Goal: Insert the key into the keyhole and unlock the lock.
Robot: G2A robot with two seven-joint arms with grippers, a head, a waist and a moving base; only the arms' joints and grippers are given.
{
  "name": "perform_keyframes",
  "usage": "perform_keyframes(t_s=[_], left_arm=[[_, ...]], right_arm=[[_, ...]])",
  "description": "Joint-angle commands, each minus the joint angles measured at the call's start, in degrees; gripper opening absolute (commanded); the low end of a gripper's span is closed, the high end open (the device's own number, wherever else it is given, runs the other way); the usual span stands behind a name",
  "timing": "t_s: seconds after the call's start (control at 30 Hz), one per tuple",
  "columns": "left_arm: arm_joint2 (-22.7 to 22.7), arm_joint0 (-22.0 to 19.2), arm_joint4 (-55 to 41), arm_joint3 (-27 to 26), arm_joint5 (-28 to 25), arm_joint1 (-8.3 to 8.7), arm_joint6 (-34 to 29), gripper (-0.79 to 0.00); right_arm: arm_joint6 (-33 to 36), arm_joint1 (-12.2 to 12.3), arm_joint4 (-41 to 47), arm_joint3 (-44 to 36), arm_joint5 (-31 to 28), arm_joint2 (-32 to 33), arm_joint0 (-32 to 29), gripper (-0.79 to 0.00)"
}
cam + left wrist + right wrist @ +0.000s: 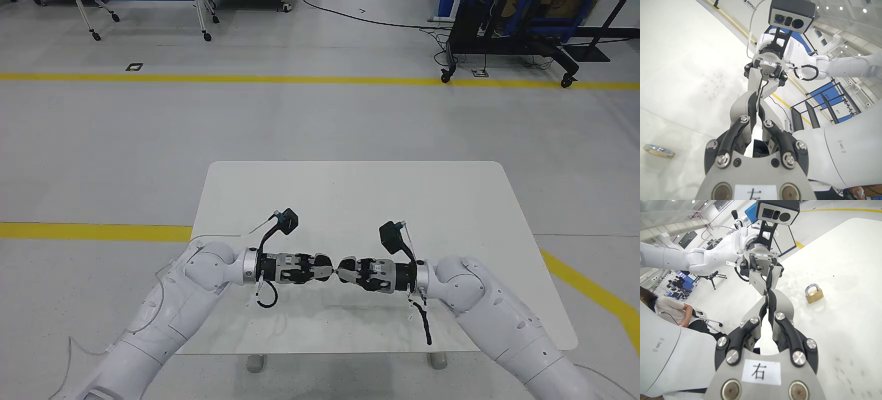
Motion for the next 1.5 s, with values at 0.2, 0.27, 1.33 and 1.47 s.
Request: perform_keyframes(t_s=[0.2, 0.27, 1.33, 1.47], left_arm=[[0.66, -0.59, -0.24, 0.58, -0.2, 0.27, 0.58, -0.357], [0.34, -0.74, -0.25, 0.81, -0.14, 0.35, 1.15, 0.0], [-17.11, 26.66, 55.86, -37.89, 34.33, 7.01, 9.99, 0.0], [-12.39, 22.82, 59.89, -34.18, 39.59, 5.88, 10.13, 0.0]], right_arm=[[0.23, -0.12, 0.03, 0.78, -0.25, -0.52, 0.46, -0.785], [0.0, -0.12, -0.05, 1.0, -0.36, -0.44, 0.49, -0.785], [-6.47, 1.27, 0.33, 3.32, -4.89, 5.86, -3.07, -0.785], [-6.47, 1.27, 0.33, 3.32, -4.89, 5.86, -3.07, -0.785]])
